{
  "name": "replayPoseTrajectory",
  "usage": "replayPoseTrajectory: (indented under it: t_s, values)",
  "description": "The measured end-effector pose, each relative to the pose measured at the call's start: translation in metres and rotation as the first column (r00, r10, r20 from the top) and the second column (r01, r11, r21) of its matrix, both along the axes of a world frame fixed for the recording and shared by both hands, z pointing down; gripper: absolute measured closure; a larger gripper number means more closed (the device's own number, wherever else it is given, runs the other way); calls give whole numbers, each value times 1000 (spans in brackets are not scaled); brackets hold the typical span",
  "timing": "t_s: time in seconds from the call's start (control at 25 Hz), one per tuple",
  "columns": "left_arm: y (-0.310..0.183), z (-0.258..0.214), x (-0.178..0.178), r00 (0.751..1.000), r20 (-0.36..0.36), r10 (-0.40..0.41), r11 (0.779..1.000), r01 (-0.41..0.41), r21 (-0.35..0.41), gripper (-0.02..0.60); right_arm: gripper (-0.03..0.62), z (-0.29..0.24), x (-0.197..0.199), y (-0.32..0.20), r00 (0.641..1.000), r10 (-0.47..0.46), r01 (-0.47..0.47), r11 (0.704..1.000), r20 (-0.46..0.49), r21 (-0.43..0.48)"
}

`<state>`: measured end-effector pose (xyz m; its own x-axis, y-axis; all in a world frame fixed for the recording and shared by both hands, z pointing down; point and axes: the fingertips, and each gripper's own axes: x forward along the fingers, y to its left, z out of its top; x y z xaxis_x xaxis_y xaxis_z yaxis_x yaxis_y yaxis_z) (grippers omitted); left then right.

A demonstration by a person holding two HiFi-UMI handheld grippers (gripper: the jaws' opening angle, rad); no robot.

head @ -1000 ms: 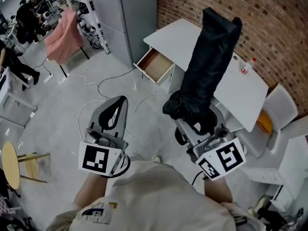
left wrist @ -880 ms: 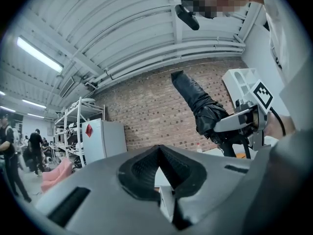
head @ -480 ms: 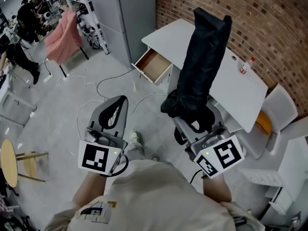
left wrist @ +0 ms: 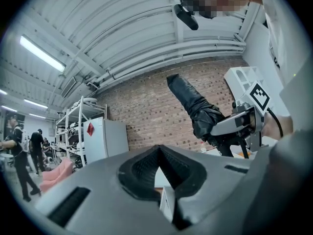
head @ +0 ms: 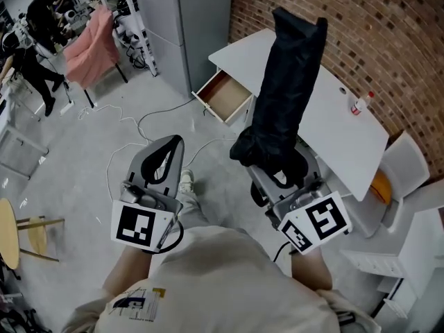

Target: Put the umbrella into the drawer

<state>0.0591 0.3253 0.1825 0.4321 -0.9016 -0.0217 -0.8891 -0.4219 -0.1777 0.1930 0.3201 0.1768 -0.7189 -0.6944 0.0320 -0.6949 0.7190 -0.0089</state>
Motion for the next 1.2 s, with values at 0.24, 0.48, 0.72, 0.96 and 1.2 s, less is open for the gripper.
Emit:
replayPoseTrajectory:
  t_s: [0.24,0.48,0.72,0.96,1.2]
  values:
    - [-46,8,-20,1000,-6,9,1000,-9,-19,574,339,10,-26,-42,1000,-16,16,1000,-20,-22]
    - [-102,5,-46,1000,-7,23,999,-23,-26,574,339,19,-58,-96,1000,-15,14,998,-25,-58]
    - [-162,12,-78,999,-13,39,997,-39,-60,575,339,31,-89,-155,999,0,-5,994,-47,-110]
    - [-225,23,-104,997,-31,69,993,-71,-92,574,339,54,-119,-214,996,13,-29,983,-86,-181]
    - [-298,39,-127,993,-32,112,981,-116,-154,575,339,85,-143,-278,990,52,-88,955,-129,-285]
